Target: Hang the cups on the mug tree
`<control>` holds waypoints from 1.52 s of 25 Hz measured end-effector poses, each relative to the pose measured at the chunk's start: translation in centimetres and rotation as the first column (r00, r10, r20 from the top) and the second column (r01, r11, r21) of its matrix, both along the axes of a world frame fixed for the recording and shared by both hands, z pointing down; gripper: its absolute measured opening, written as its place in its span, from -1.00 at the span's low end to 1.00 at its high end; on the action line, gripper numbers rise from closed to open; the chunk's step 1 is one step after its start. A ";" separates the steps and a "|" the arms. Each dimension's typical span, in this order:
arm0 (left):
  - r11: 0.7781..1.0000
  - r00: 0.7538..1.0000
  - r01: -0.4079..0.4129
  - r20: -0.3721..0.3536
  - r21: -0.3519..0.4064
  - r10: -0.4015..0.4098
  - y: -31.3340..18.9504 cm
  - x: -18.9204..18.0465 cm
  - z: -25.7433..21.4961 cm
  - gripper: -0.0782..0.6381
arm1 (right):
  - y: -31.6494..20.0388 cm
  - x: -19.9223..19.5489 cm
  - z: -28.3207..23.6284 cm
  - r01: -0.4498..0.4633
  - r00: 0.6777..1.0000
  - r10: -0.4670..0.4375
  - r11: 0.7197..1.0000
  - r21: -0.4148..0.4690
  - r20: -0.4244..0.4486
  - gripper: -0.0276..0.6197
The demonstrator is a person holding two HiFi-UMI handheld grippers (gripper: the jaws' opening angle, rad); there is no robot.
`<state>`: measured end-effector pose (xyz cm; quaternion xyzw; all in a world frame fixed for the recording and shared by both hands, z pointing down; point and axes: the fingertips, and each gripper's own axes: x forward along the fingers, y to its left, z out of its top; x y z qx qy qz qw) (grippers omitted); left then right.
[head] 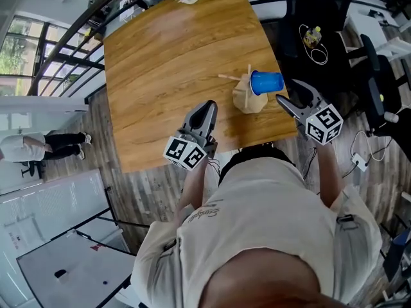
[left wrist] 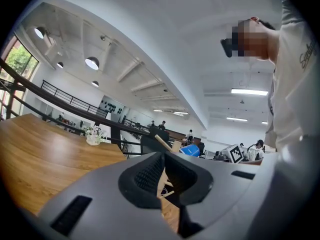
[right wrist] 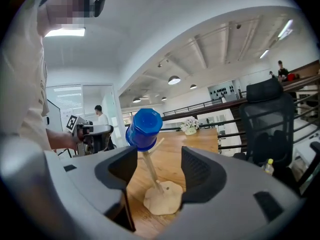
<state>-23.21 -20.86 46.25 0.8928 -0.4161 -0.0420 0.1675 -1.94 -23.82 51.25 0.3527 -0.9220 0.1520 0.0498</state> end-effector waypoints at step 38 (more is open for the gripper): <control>0.979 1.000 0.010 0.006 0.205 -0.012 -1.0 -1.3 -8.3 -0.70 | -3.5 -3.2 -17.0 -0.045 0.998 0.059 0.929 0.368 -0.027 -0.93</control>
